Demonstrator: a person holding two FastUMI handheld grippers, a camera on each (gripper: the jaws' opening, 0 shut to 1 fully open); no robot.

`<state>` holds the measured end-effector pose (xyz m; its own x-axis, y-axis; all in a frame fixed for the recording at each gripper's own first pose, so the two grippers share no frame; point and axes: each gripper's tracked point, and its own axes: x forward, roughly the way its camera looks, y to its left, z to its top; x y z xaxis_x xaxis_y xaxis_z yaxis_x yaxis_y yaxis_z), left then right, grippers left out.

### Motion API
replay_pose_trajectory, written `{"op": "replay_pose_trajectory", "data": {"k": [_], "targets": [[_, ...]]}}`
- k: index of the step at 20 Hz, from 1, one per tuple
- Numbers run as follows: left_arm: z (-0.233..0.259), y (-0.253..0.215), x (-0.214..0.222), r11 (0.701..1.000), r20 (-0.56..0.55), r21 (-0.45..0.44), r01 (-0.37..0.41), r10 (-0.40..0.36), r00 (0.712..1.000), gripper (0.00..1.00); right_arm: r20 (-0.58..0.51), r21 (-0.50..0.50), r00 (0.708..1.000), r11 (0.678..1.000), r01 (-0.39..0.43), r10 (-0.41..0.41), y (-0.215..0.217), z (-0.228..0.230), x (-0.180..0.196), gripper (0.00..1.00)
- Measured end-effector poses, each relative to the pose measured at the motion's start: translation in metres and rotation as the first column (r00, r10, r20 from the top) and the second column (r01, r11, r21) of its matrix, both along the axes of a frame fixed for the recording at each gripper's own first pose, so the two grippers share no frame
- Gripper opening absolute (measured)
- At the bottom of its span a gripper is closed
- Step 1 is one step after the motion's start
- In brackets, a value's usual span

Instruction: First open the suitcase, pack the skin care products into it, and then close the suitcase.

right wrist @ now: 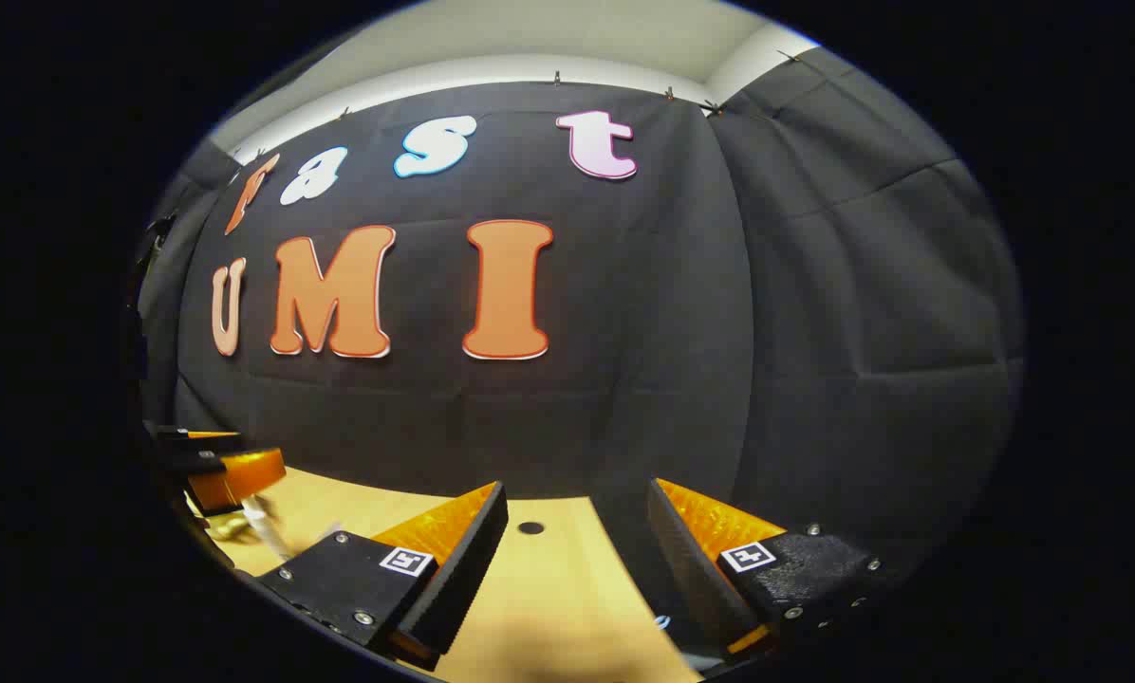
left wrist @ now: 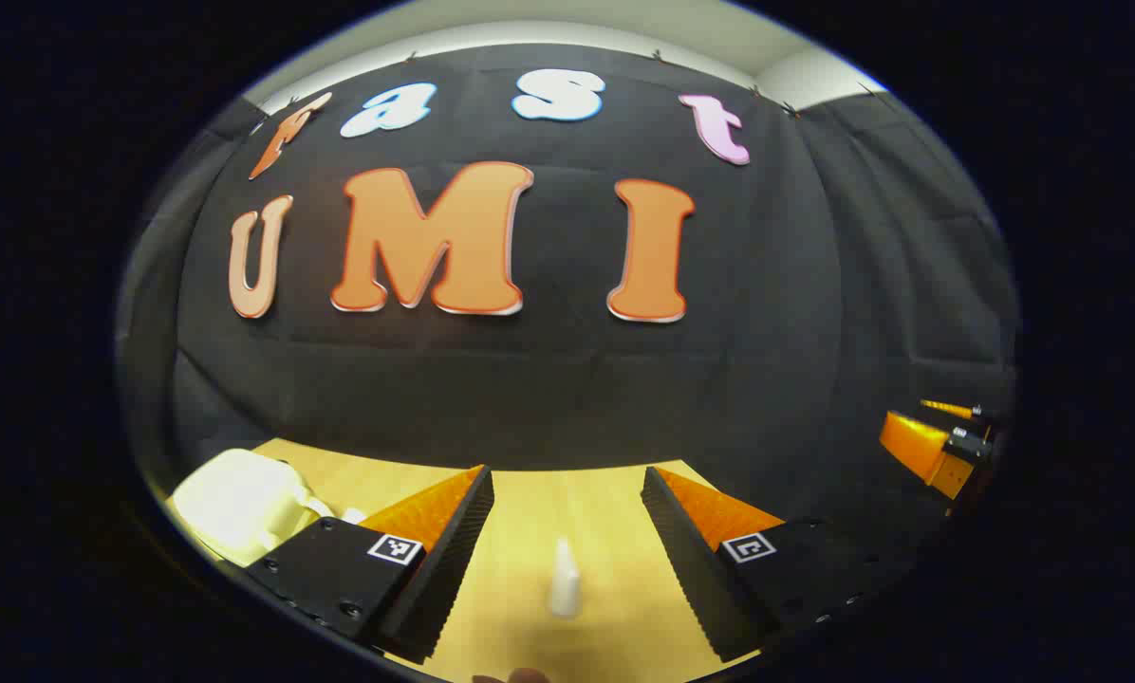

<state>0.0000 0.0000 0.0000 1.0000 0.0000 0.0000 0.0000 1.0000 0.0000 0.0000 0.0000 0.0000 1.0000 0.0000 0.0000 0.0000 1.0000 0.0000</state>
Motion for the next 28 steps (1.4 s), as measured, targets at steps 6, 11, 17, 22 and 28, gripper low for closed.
{"op": "replay_pose_trajectory", "data": {"k": [6,11,17,22,28], "targets": [[0.000,0.000,0.000,1.000,0.000,0.000,0.000,0.000,1.000,0.94,0.000,0.000,1.000,1.000,0.000,0.000,0.000,0.000,0.000,0.95],[0.000,0.000,0.000,1.000,0.000,0.000,0.000,0.000,1.000,0.98,0.000,0.000,1.000,1.000,0.000,0.000,0.000,0.000,0.000,0.95],[0.004,-0.001,0.003,1.000,0.021,-0.009,-0.003,0.004,1.000,0.98,-0.009,-0.030,1.000,1.000,-0.003,0.003,-0.004,0.000,-0.002,0.95],[-0.009,0.005,0.010,0.999,0.010,0.050,0.005,-0.006,1.000,0.98,-0.082,-0.127,0.995,0.990,-0.063,0.053,0.027,-0.008,0.011,0.95],[-0.032,0.018,0.014,0.975,-0.013,0.222,-0.003,0.006,1.000,0.98,-0.069,-0.074,0.996,0.996,-0.056,0.051,0.026,-0.020,0.012,0.95]]}}
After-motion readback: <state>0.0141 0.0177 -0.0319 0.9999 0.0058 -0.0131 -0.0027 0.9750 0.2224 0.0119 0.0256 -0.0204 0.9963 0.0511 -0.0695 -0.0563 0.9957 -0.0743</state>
